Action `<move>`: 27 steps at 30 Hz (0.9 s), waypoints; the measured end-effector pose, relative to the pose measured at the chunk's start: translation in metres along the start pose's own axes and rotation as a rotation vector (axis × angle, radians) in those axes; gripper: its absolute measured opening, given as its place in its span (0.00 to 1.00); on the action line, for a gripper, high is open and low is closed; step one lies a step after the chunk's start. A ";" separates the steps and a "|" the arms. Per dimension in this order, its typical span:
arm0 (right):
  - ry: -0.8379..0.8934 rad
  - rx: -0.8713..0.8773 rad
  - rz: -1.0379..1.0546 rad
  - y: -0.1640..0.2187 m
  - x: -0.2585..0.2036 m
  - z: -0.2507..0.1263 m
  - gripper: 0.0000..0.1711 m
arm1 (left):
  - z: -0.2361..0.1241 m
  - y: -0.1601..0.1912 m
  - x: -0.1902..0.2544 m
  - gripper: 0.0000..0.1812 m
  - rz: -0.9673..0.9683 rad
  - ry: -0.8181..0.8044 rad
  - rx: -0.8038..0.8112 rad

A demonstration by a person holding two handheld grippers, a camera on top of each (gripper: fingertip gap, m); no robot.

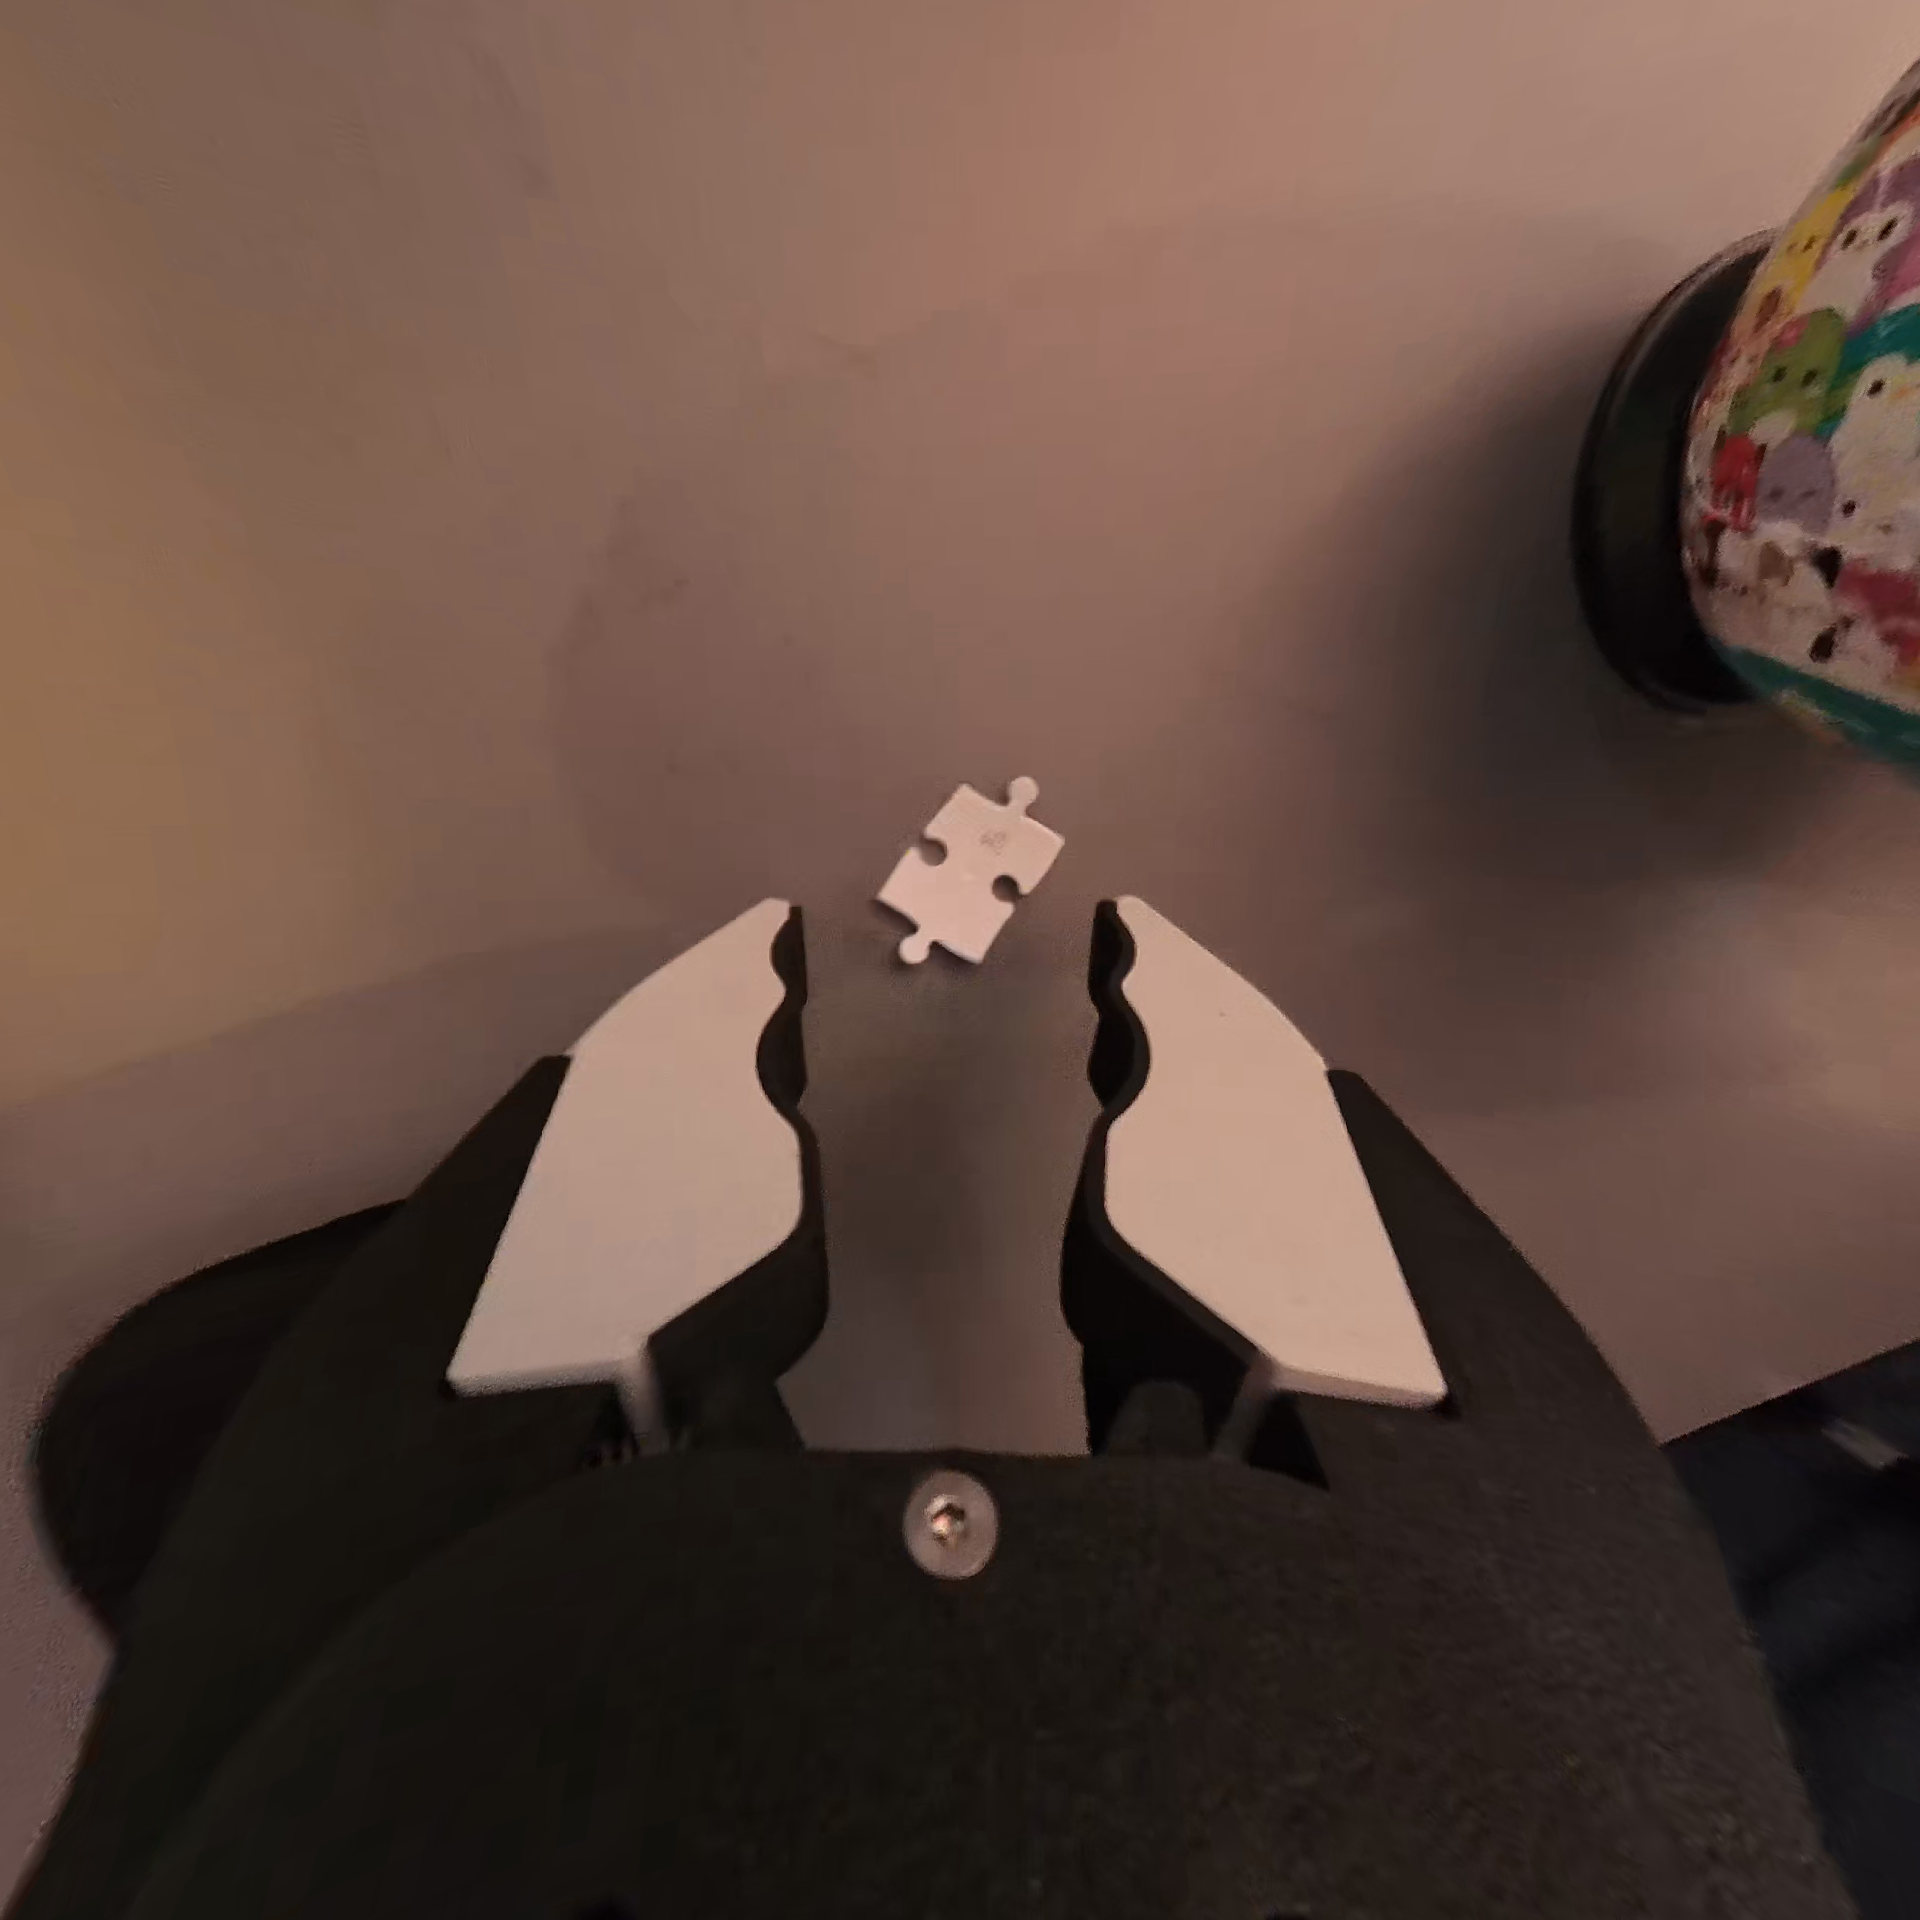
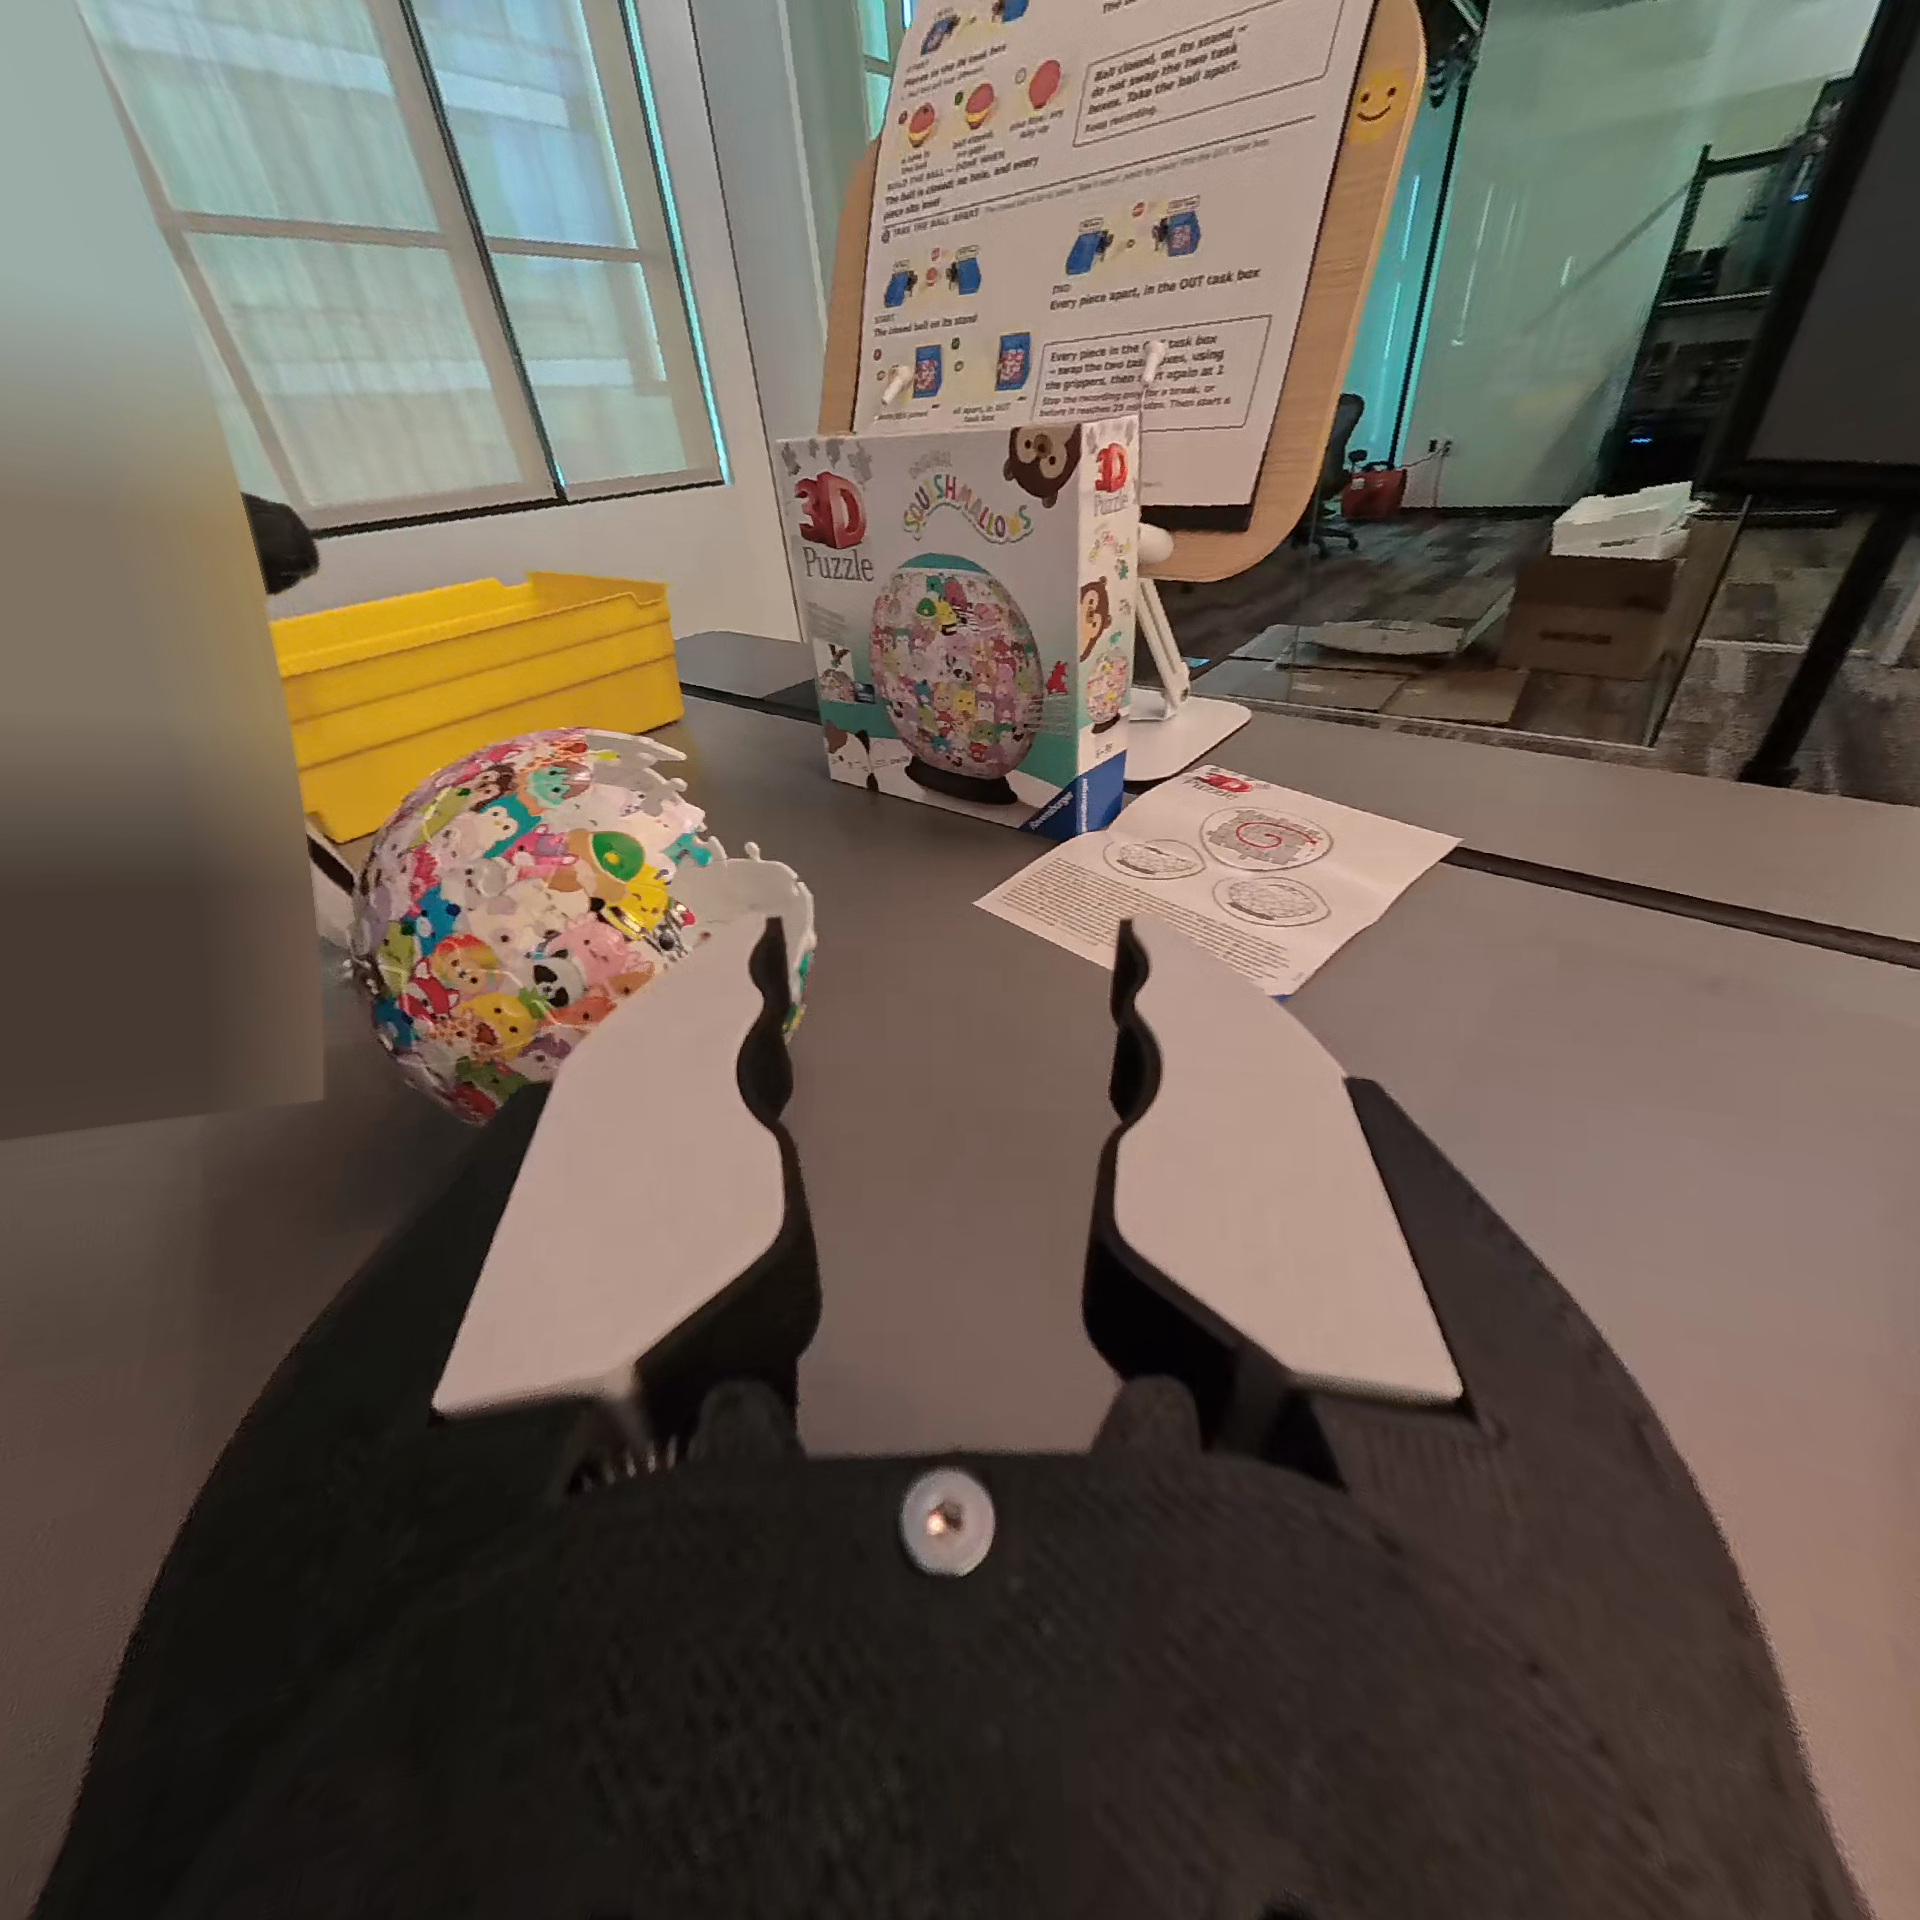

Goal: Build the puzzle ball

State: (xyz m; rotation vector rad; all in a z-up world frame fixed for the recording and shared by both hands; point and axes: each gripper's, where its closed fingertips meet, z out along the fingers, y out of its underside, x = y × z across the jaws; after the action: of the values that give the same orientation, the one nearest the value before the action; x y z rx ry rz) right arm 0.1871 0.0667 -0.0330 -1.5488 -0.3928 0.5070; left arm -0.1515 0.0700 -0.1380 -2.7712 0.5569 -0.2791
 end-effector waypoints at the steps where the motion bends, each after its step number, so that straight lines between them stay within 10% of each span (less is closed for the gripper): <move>1: -0.009 0.004 0.004 -0.001 -0.002 0.000 0.35 | -0.002 0.000 -0.004 0.29 0.056 -0.019 0.003; 12: -0.036 0.025 0.069 -0.004 -0.002 -0.003 0.35 | 0.016 0.008 -0.002 0.32 0.438 0.071 -0.012; 27: -0.044 0.020 0.119 -0.002 0.002 -0.002 0.35 | 0.007 0.023 0.025 0.24 0.495 0.089 0.022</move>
State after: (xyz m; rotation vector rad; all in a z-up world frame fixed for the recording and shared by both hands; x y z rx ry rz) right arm 0.1894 0.0662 -0.0315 -1.5500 -0.3288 0.6366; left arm -0.1347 0.0418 -0.1489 -2.5012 1.2203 -0.2893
